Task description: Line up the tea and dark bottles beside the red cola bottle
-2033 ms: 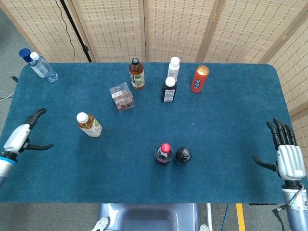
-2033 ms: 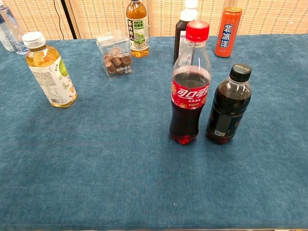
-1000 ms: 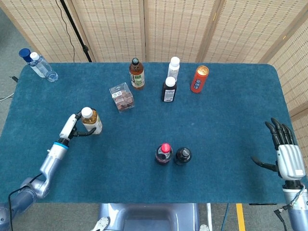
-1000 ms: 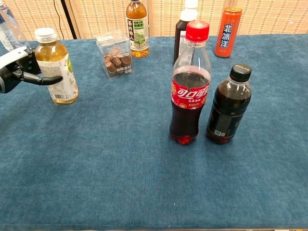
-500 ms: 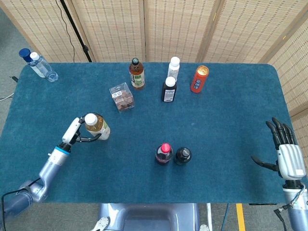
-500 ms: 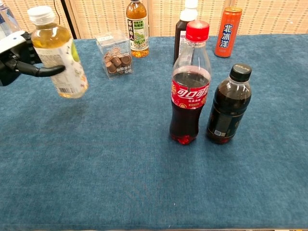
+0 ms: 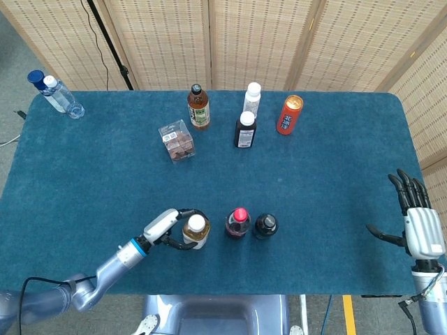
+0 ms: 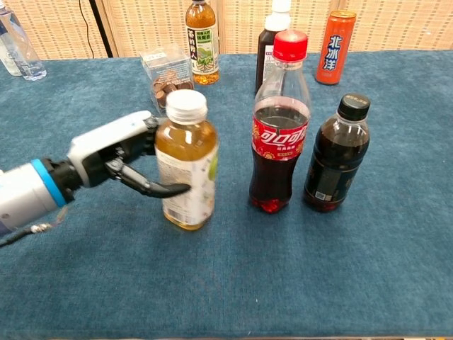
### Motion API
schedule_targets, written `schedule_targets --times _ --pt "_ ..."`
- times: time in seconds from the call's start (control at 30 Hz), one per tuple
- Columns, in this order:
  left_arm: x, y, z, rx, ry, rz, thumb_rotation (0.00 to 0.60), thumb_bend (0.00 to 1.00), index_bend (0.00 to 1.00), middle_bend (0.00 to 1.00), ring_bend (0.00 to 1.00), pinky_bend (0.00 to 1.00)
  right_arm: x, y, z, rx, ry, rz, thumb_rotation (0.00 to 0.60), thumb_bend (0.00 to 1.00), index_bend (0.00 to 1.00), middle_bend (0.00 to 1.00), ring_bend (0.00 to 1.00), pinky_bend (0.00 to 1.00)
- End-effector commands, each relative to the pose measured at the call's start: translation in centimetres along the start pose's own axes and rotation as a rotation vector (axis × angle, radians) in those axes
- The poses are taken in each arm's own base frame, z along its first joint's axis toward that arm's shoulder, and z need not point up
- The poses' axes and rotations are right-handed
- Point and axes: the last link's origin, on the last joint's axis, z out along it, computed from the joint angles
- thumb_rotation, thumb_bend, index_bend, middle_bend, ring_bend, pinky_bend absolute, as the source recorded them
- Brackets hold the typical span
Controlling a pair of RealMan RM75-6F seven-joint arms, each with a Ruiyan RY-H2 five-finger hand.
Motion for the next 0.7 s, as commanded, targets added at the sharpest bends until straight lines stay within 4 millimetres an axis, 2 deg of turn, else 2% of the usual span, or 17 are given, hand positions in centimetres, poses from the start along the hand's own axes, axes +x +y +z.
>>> schedule_targets --times 0.03,0.3,0.7 --pt "-0.4 -0.2 0.5 -0.001 0.008 -0.002 0.600 0.58 0.51 0.45 0.43 0.53 0.0 0.0 0.0 0.000 0.001 -0.001 0.600 0.00 0.00 0.00 0.00 0.00" --pt "0.2 0.0 0.8 -0.046 0.069 0.010 0.600 0.57 0.51 0.46 0.43 0.53 0.0 0.0 0.0 -0.001 0.001 -0.001 0.600 0.00 0.00 0.00 0.00 0.00" --pt "-0.7 -0.1 2.6 -0.050 0.080 0.034 0.600 0.57 0.51 0.46 0.43 0.53 0.2 0.1 0.1 -0.003 0.003 0.002 0.600 0.00 0.00 0.00 0.00 0.00"
